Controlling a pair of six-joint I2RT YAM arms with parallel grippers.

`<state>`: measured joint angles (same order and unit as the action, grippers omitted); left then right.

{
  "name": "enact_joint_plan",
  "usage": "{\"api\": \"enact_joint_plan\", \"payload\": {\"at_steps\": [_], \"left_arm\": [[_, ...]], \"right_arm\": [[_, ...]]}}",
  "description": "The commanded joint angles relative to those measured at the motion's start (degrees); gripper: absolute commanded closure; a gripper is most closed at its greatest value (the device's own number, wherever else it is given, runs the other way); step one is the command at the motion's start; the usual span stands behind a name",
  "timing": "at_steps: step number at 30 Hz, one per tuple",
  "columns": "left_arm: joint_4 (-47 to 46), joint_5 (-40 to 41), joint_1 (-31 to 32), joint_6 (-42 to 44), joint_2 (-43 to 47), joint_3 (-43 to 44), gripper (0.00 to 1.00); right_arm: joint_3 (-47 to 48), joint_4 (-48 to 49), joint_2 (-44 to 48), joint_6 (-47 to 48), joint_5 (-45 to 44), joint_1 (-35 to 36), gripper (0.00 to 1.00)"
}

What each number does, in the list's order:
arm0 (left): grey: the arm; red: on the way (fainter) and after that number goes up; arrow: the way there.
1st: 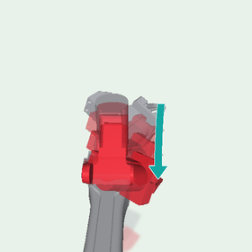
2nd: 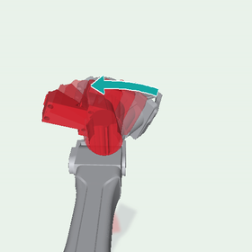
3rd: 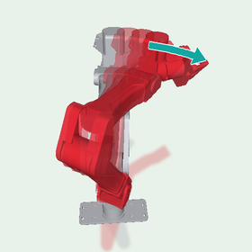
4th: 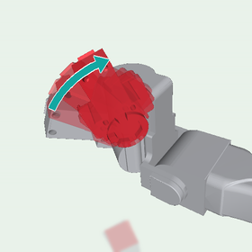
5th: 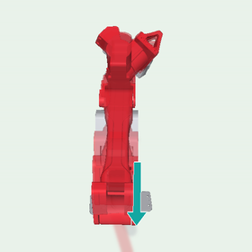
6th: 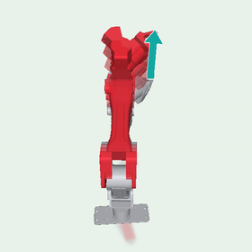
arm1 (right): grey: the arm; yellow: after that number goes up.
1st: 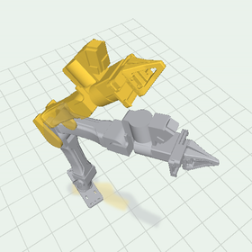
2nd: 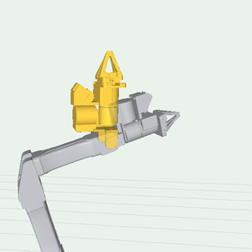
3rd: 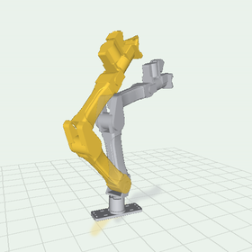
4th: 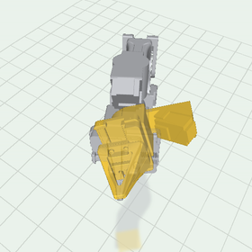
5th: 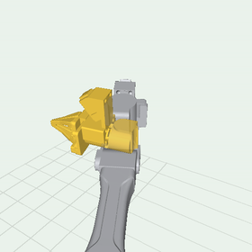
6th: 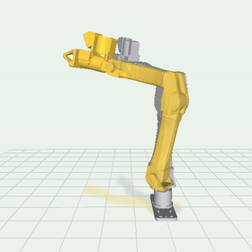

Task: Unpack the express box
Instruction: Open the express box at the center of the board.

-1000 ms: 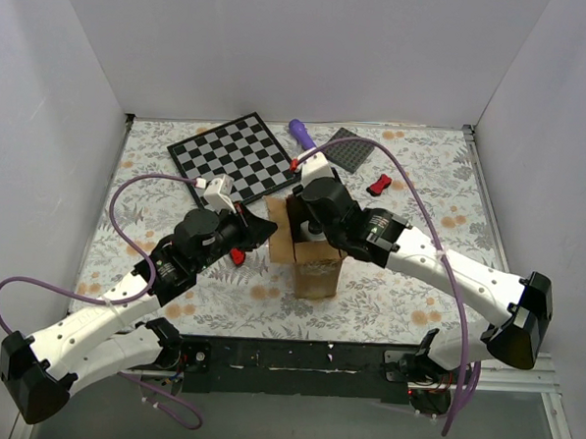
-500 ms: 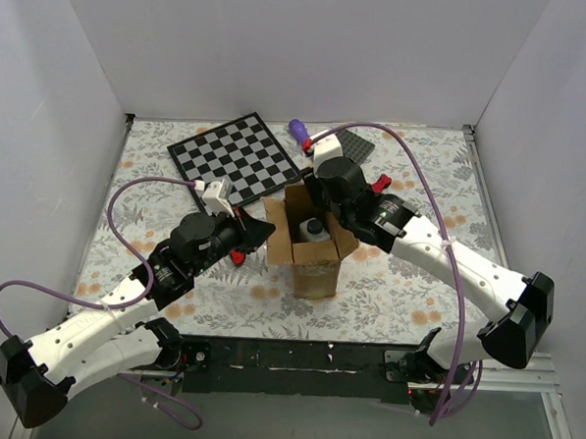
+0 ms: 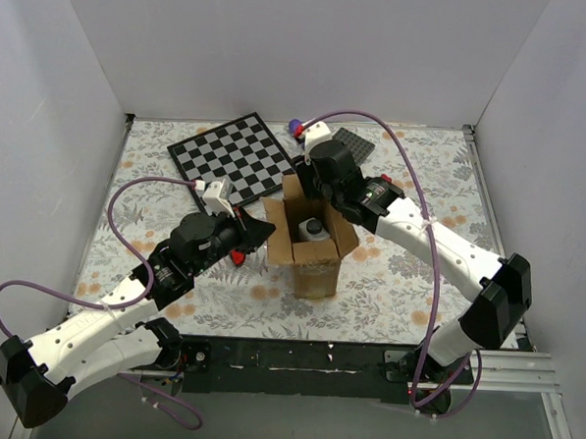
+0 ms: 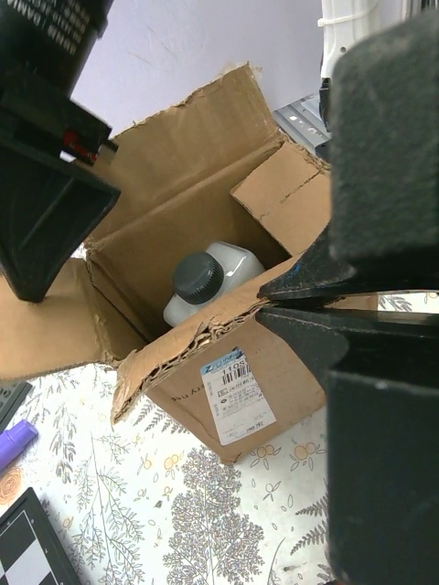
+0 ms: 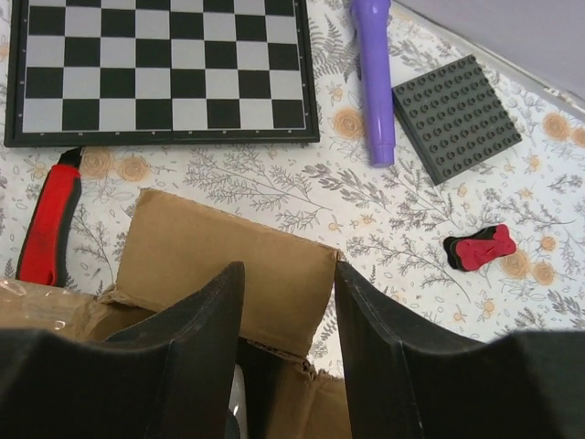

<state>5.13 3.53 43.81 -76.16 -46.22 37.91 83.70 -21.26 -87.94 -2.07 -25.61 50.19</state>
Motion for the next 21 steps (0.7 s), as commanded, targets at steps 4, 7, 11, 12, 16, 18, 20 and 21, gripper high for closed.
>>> {"api": "enact_joint_plan", "payload": {"at_steps": [4,7,11,12,16,18,20,21], "left_arm": [[2.61,-1.42,0.13,0.58,0.95,-2.66,1.00],[1.21,-1.16,0.13,0.14,1.48,-3.89,0.93],[-3.09,-1.33,0.05,-1.26,2.27,-6.18,0.82],[-3.80,-1.51,0.13,-1.36,2.18,-6.62,0.79],[-4.77,-1.25,0.13,-2.50,1.31,-7.24,0.68],[-3.82,0.50,0.13,-3.02,0.52,-6.19,0.43],[-0.84,4.98,0.13,-3.47,0.16,-4.52,0.28],[0.05,6.30,0.13,-3.12,0.07,-3.82,0.24]], "right_arm": [[4.54,-8.78,-4.69,-0.75,7.93,-2.82,0.51],[4.80,-11.60,-5.05,-0.22,11.27,-3.43,0.50],[8.05,-16.97,-7.15,-0.22,12.68,-3.70,0.50],[8.93,-17.67,-7.42,-0.13,13.12,-3.70,0.50],[8.24,-14.89,-3.74,-2.50,8.40,-3.79,0.46],[8.58,-13.12,-0.76,-2.94,6.80,-3.70,0.41],[12.00,-12.76,0.13,-4.17,4.96,-3.79,0.37],[13.49,-12.93,0.49,-4.61,4.69,-3.79,0.36]]}}
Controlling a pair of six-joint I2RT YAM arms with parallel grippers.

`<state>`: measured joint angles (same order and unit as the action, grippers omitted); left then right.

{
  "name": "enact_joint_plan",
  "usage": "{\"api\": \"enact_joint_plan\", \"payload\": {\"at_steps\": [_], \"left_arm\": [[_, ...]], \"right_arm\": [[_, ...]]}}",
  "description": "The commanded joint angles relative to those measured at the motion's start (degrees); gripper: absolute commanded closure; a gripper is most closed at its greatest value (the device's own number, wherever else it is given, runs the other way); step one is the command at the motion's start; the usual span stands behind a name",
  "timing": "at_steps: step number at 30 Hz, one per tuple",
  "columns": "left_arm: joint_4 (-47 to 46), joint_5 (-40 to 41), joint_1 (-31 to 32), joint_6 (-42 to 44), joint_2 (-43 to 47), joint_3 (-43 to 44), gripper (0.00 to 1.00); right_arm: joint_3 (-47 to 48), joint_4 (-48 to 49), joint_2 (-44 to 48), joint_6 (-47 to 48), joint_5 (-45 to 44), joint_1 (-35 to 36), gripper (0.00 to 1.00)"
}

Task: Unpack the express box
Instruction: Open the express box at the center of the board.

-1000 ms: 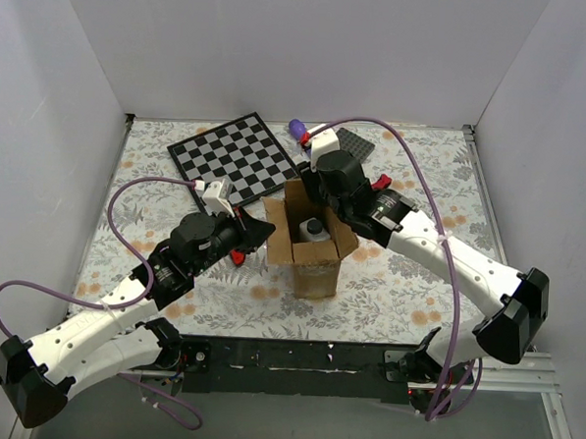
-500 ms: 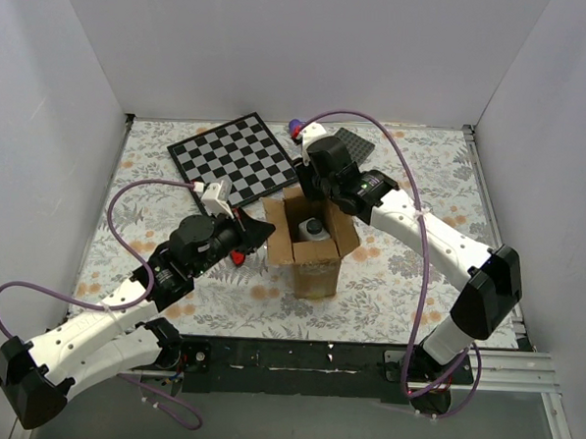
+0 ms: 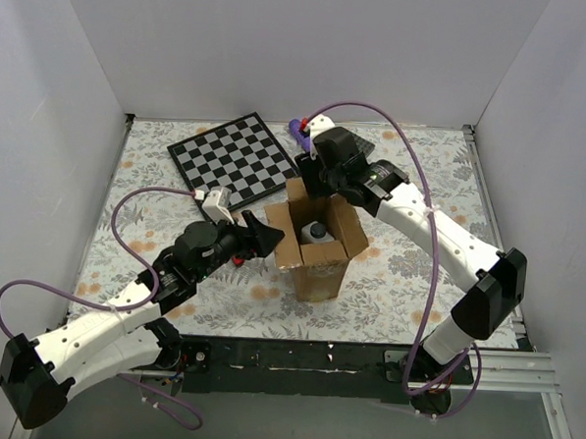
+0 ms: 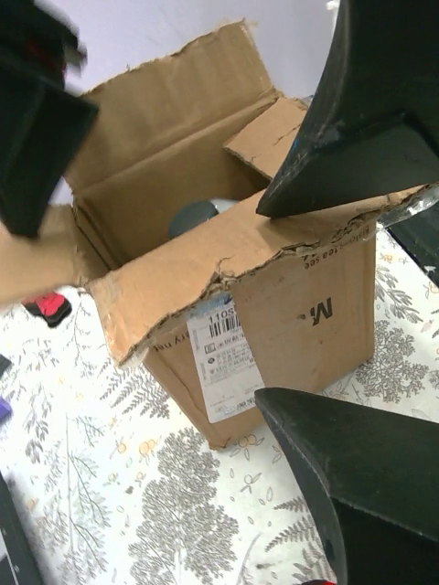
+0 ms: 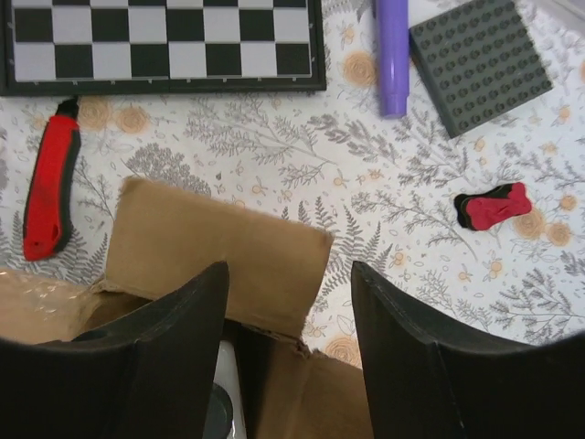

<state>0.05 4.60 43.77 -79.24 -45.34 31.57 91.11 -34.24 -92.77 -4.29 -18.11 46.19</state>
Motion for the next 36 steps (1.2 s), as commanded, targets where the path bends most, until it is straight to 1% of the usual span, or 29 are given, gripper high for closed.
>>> {"api": "enact_joint_plan", "payload": {"at_steps": [1,2,3,4,5,8,9,10,11,13,14,15,16,17,18,19,20,21,23,24,25,27,28,29,36], "left_arm": [[5.91,6.55,0.18,0.05,-0.71,3.05,0.21],[7.23,9.17,0.18,0.14,-0.63,3.58,0.17],[7.94,10.33,0.18,0.31,-0.36,4.63,0.11],[8.55,11.47,0.18,0.84,0.07,5.16,0.10],[10.12,14.27,0.18,1.02,0.34,5.86,0.08],[13.99,19.46,0.18,1.72,1.83,8.94,0.04],[14.88,22.96,0.18,2.16,2.45,9.73,0.04],[15.58,24.13,0.18,2.51,3.23,11.74,0.04],[15.15,24.84,0.18,4.69,5.33,12.45,0.04],[12.01,21.79,0.18,8.64,7.63,13.42,0.05],[7.11,18.46,0.18,14.58,9.46,13.43,0.06],[4.37,14.42,0.18,17.69,9.74,13.34,0.07],[2.43,6.47,0.18,20.15,9.05,13.51,0.08],[1.97,3.86,0.18,21.57,7.74,15.95,0.10],[2.92,1.66,0.18,24.63,3.11,17.89,0.11],[4.24,-3.23,0.18,26.05,0.63,20.61,0.12],[6.34,-4.50,0.18,27.46,-1.57,24.81,0.14],[6.62,-7.99,0.18,29.91,-5.25,26.51,0.15],[6.27,-11.61,0.18,32.56,-7.91,28.45,0.15],[6.27,-12.85,0.09,35.44,-9.05,29.94,0.15],[6.80,-14.08,0.09,37.30,-12.11,30.82,0.16],[10.30,-16.54,0.09,39.59,-15.37,34.15,0.18],[11.36,-17.60,0.00,42.04,-18.52,35.13,0.19],[12.33,-18.48,0.00,42.85,-19.60,35.66,0.19],[8.21,-24.99,-0.79,48.74,-26.72,36.80,0.21]], "right_arm": [[8.45,-0.12,5.49,-2.73,-3.16,0.21,0.35],[9.43,-0.21,5.67,-3.26,-3.07,0.30,0.35],[10.31,-0.13,6.11,-3.52,-3.07,0.21,0.34],[11.01,-0.47,6.29,-3.79,-2.99,0.30,0.34],[11.89,-0.39,6.72,-4.14,-2.99,0.30,0.33],[11.38,-0.83,8.74,-5.02,-2.99,0.30,0.33],[10.76,-1.00,10.14,-5.54,-2.64,0.30,0.33],[10.06,-1.27,11.02,-5.90,-1.68,0.47,0.33],[9.01,-1.18,11.99,-5.99,-1.58,0.65,0.33],[4.44,-0.31,15.59,-6.86,-1.23,1.26,0.33],[2.25,0.39,17.00,-7.04,-0.79,1.35,0.34],[-1.43,1.18,19.71,-7.22,-0.53,1.62,0.34],[-3.29,2.24,20.87,-7.48,0.08,1.70,0.34],[-4.61,2.68,21.92,-7.40,0.53,1.71,0.35],[-7.24,3.47,23.76,-7.39,0.79,1.79,0.35],[-8.13,3.56,24.47,-7.66,0.79,1.79,0.35],[-8.84,3.65,25.18,-7.75,0.97,1.71,0.36],[-9.54,3.83,26.31,-8.01,0.97,1.79,0.36],[-11.21,4.09,27.55,-8.62,0.97,1.79,0.37],[-11.74,4.70,29.21,-8.80,0.80,1.88,0.37],[-13.49,5.23,30.18,-8.97,0.62,1.88,0.37],[-15.34,7.24,33.34,-9.41,0.71,1.79,0.37],[-16.31,7.69,34.23,-9.42,1.23,1.79,0.37],[-17.36,7.87,34.93,-9.42,1.41,1.88,0.37],[-20.00,8.14,39.15,-9.94,1.06,1.88,0.37]]}}
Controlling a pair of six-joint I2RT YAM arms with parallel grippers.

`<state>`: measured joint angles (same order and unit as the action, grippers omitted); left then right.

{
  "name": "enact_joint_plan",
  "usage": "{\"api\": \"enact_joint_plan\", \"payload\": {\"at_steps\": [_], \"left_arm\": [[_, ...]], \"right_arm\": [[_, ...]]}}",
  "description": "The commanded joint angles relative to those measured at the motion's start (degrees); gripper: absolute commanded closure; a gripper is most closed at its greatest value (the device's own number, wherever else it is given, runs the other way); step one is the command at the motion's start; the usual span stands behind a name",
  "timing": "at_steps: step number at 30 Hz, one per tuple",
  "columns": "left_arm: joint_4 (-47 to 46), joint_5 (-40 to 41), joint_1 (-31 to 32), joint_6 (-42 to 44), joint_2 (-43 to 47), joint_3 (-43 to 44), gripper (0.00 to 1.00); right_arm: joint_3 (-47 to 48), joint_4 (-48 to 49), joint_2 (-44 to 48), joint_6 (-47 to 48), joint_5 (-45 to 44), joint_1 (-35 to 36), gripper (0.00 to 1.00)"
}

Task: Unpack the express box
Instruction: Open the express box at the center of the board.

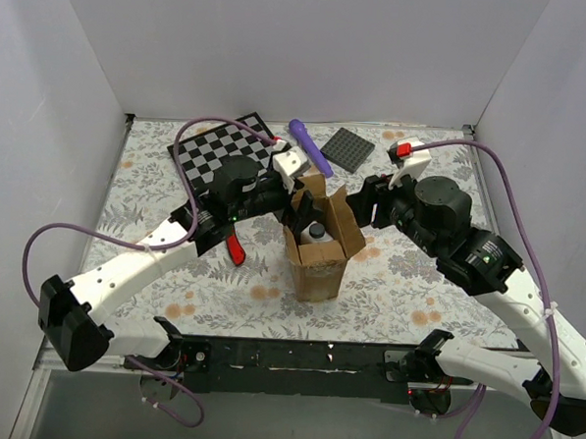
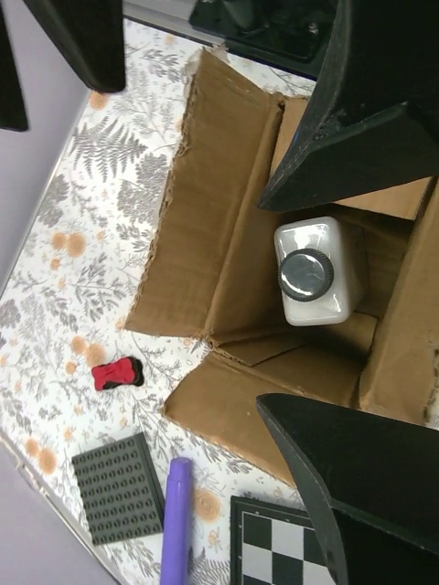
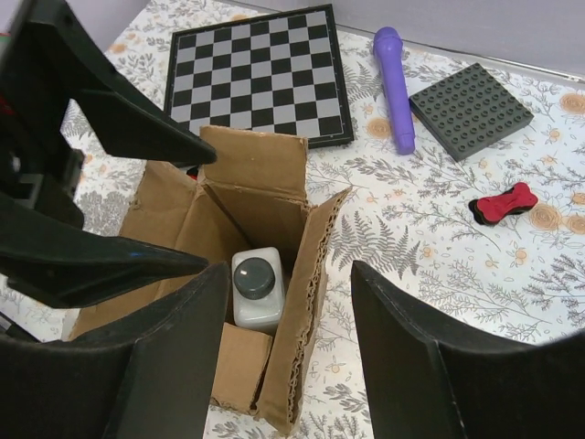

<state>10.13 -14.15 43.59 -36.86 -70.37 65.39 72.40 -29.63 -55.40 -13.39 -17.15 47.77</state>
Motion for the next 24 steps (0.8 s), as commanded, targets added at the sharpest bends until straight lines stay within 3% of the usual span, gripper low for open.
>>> {"api": "enact_joint_plan", "payload": {"at_steps": [1,8,18,24], "left_arm": [[-1.87,-6.41,-0.96,6.71,-3.01,4.30,0.21],[1.90,-5.28,-3.43,9.61,-9.87,7.65,0.24],[5.60,-4.48,-3.52,12.60,-11.19,5.46,0.25],[7.09,-3.70,-3.43,13.39,-12.86,4.40,0.35]], "right_arm": [[-1.38,3.52,2.04,-0.94,-0.17,0.31,0.37],[-1.56,2.21,2.66,-1.73,-0.78,0.31,0.37],[-2.26,2.82,2.57,-1.03,-1.49,0.31,0.38],[-2.70,3.35,2.75,-1.03,-1.49,0.31,0.38]]}}
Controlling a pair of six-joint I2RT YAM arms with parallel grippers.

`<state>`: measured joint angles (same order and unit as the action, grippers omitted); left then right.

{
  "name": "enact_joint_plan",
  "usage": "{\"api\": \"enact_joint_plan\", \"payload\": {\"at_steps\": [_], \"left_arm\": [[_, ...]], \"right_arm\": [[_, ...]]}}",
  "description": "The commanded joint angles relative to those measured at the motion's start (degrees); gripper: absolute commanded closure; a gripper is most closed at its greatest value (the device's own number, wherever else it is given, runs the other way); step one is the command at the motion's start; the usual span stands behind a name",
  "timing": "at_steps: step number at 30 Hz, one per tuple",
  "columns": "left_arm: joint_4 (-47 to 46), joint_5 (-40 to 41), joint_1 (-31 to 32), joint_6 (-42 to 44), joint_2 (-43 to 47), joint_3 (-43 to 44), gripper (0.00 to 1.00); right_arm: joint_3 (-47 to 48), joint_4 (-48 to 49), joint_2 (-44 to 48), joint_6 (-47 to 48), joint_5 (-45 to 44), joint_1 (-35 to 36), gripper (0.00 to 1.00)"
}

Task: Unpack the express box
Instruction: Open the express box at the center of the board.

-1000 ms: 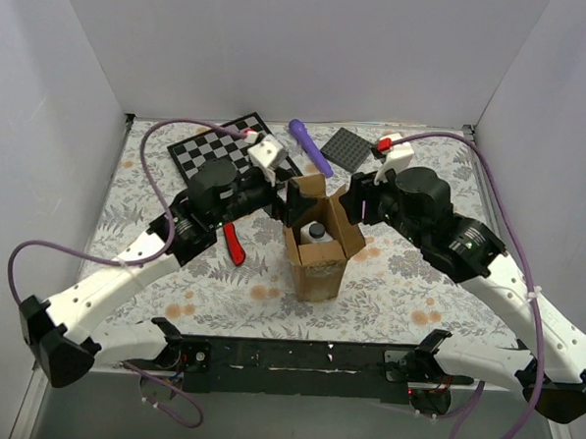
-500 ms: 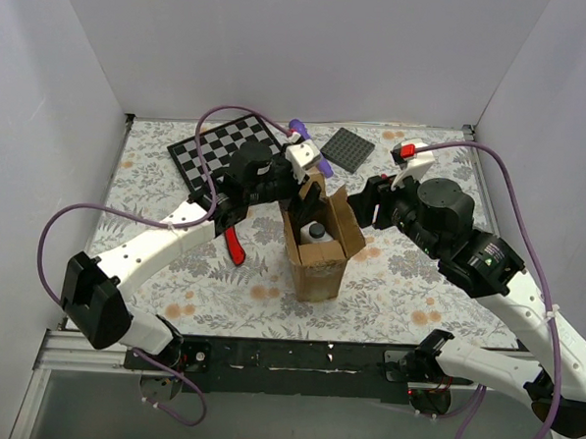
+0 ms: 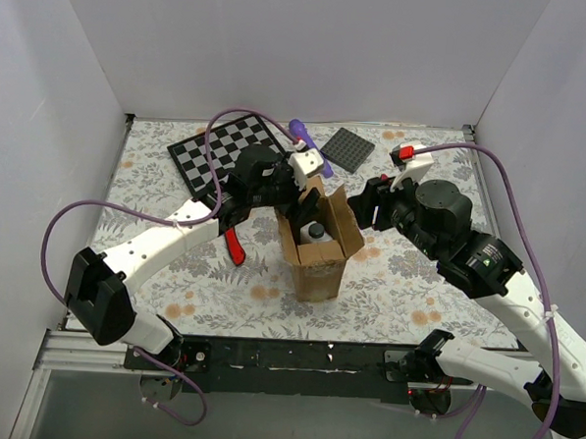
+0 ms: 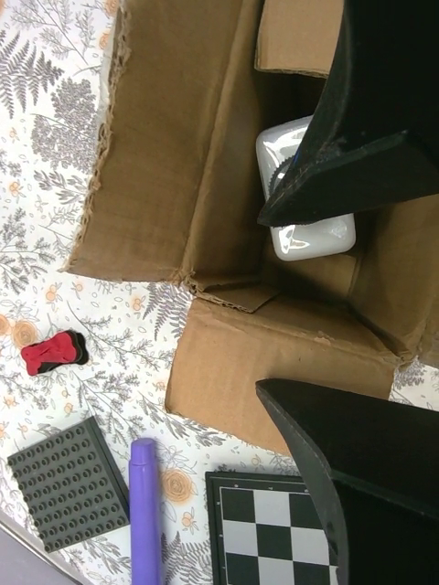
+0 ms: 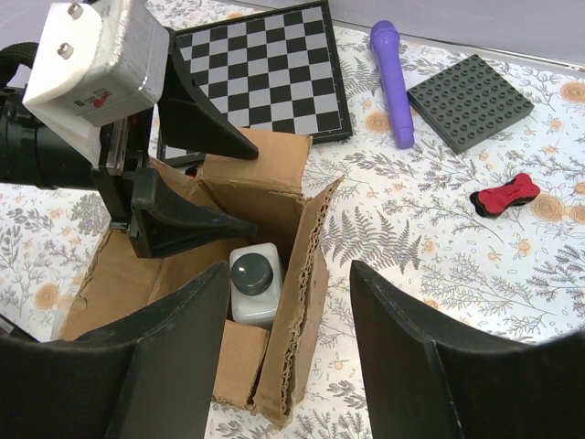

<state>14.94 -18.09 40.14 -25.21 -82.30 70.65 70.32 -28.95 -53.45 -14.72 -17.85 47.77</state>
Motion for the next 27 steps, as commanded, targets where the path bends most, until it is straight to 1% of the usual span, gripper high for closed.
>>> {"api": "enact_joint_plan", "payload": {"at_steps": [1,3,5,8,11,12,14,15,16,17,18,20,23,26,27], "left_arm": [[2.46,0.42,0.11,2.01,-1.19,-1.39,0.38],[2.02,1.30,0.11,3.06,-1.72,-1.57,0.46],[2.20,2.44,0.11,3.59,-2.42,-0.96,0.49],[2.64,3.05,0.20,4.47,-4.35,0.62,0.50],[3.43,2.97,0.47,4.65,-6.38,1.85,0.57],[3.52,2.80,0.55,4.65,-6.73,2.21,0.65],[3.87,3.31,0.73,4.99,-7.34,2.47,0.74],[3.96,3.58,0.90,5.08,-7.26,2.56,0.82],[3.87,3.67,0.90,5.00,-7.17,2.56,0.93],[3.87,3.76,0.90,4.82,-6.82,2.47,0.98],[3.96,3.93,0.90,4.82,-6.64,2.73,1.00],[4.22,4.20,0.90,4.03,-5.51,3.00,1.00],[4.40,7.44,0.90,1.85,-4.10,3.70,1.00],[4.31,15.25,0.90,-1.58,-1.73,4.32,1.00],[4.40,17.28,0.99,-4.73,-0.85,4.67,1.00]], "right_arm": [[-0.71,2.76,0.89,0.39,-0.61,0.31,0.38],[-0.98,2.76,1.07,0.48,-0.70,0.31,0.38],[-1.07,2.85,1.07,0.48,-0.70,0.31,0.38],[-1.33,3.11,1.24,0.57,-0.44,0.31,0.38],[-1.42,3.20,1.42,0.83,-0.44,0.22,0.38],[-1.33,3.20,1.42,0.92,-0.52,0.22,0.38],[-1.42,3.11,1.59,1.18,-0.61,0.22,0.39],[-1.51,2.94,1.68,1.36,-0.70,0.22,0.39],[-1.51,2.93,1.77,1.45,-0.79,0.22,0.39],[-1.85,3.19,1.95,1.45,-0.87,0.31,0.39],[-1.86,3.37,2.03,1.54,-0.79,0.31,0.39],[-1.86,3.63,1.95,1.54,-0.61,0.31,0.39],[-1.77,4.25,1.86,1.45,-0.35,0.22,0.39],[-2.03,6.09,2.65,1.10,0.44,0.31,0.39],[-2.47,6.97,2.91,1.10,1.14,0.31,0.39]]}}
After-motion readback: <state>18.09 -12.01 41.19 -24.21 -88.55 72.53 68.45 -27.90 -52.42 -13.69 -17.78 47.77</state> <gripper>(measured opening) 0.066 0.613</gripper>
